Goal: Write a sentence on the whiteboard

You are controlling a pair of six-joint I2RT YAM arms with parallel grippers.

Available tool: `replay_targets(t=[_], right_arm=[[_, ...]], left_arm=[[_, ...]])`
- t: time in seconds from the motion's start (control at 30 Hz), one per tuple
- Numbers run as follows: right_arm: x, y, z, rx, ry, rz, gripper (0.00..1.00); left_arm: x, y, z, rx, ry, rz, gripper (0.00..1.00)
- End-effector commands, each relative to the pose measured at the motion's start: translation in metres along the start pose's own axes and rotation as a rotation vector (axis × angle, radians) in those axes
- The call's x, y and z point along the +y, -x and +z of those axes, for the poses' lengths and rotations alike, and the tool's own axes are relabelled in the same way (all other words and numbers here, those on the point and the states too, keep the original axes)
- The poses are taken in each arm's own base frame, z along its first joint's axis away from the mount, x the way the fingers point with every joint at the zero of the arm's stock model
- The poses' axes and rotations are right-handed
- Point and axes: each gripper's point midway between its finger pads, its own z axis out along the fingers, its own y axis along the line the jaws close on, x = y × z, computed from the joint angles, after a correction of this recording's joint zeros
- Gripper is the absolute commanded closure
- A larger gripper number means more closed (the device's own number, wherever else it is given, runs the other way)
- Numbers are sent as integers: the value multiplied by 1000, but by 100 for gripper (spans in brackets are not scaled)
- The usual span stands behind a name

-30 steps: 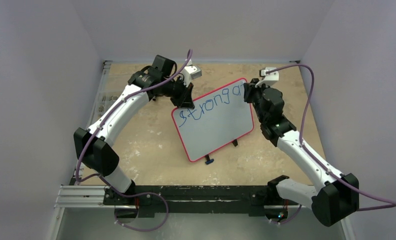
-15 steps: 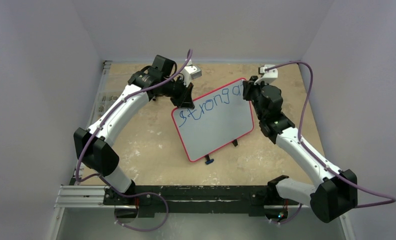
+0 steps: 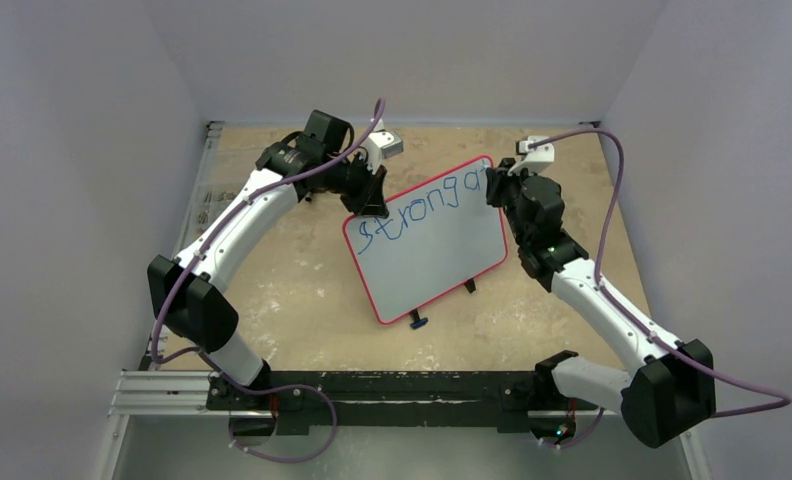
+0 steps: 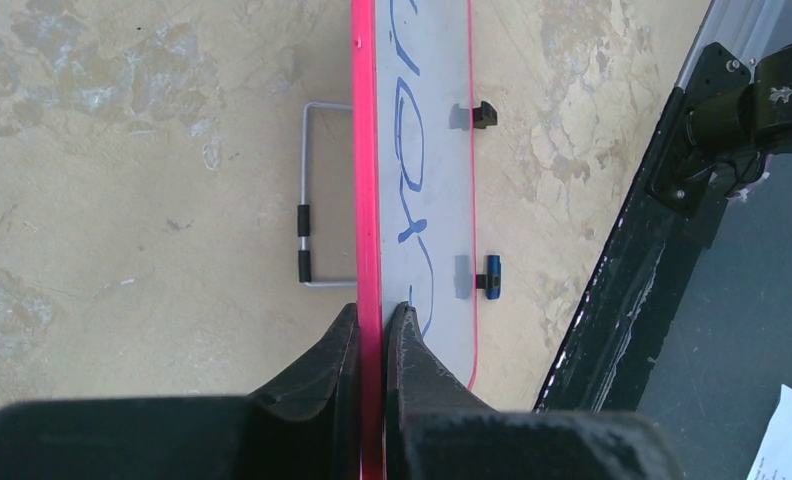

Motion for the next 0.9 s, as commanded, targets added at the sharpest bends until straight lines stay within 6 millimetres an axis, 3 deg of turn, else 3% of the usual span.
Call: replay_targets(t=[0.0,0.43,0.87], right_arm=[[-1,-9,-5,8,13,13,100],[-12,-49,-16,82,-10,21,100],[-24,-46,-14,72,-76,-11,100]], left_arm=[[18,-21,2,98,92,110,100],[18,-21,2,98,92,110,100],[18,-22,2,100,94,108,100]])
